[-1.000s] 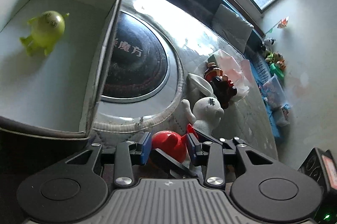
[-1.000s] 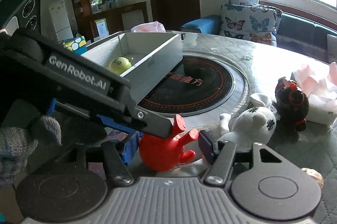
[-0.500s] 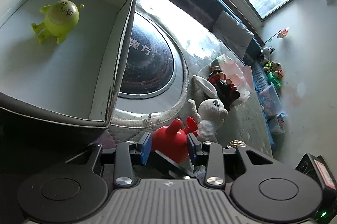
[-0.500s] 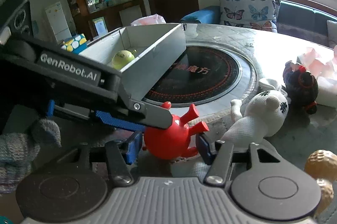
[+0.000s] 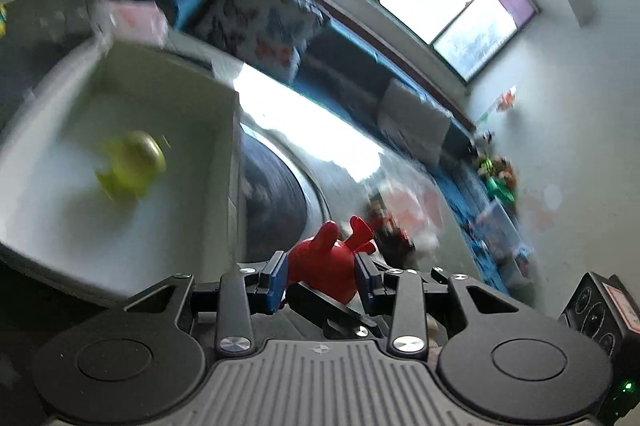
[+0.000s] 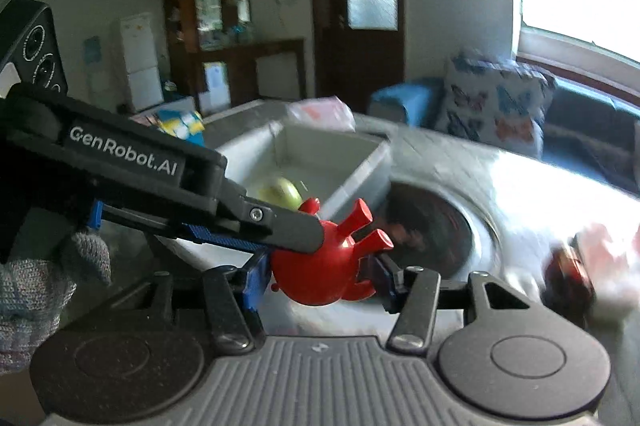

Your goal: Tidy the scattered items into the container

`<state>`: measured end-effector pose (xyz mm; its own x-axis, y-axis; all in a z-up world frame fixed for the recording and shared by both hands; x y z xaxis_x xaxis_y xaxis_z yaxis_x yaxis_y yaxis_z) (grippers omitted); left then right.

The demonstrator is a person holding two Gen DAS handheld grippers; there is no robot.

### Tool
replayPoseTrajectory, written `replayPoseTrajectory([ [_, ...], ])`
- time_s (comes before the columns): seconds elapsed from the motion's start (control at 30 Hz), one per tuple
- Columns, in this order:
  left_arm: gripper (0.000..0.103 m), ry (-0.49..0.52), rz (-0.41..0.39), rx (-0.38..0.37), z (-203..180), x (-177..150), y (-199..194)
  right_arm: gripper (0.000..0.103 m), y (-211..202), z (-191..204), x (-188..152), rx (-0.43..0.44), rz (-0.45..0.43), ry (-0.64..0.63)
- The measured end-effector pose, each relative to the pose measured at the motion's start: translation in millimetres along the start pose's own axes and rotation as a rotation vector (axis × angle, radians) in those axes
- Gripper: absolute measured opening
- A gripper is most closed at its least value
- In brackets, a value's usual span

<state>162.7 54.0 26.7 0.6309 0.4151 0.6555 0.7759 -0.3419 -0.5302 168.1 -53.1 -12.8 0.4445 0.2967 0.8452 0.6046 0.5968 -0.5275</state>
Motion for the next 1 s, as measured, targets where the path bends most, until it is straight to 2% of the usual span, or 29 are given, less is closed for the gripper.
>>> replayPoseTrajectory([
  [0.17,0.039,-0.048,-0.031,0.069,42,24,-9,0.054,41,33,29,0.070,0.006,-0.047],
  [0.33,0.039,-0.141,0.014,0.096,89,30,4,0.054,86,52,32,0.113,0.080,-0.060],
  [0.43,0.039,-0.156,0.044,0.113,107,29,14,0.054,109,56,25,0.120,0.134,-0.073],
  [0.6,0.039,-0.119,0.097,0.162,115,23,29,0.054,135,59,13,0.111,0.210,-0.114],
  [0.77,0.039,-0.093,0.116,0.181,117,20,38,0.054,154,56,8,0.073,0.270,-0.167],
  [1.0,0.039,-0.128,0.115,0.185,127,18,41,0.055,160,57,8,0.057,0.275,-0.187],
])
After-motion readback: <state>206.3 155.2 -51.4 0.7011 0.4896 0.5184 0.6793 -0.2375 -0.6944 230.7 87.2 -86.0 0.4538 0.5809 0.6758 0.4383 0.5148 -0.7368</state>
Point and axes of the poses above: each gripper's, at about its wrist camera, not at the fingertips, and y roughly the way its jaws point, z to its left, x to its top, the point moved 10 cm from there along y, roughly the way its jaws point, and after that the axes turned 3 degrees about y, right-handed, at the moved point
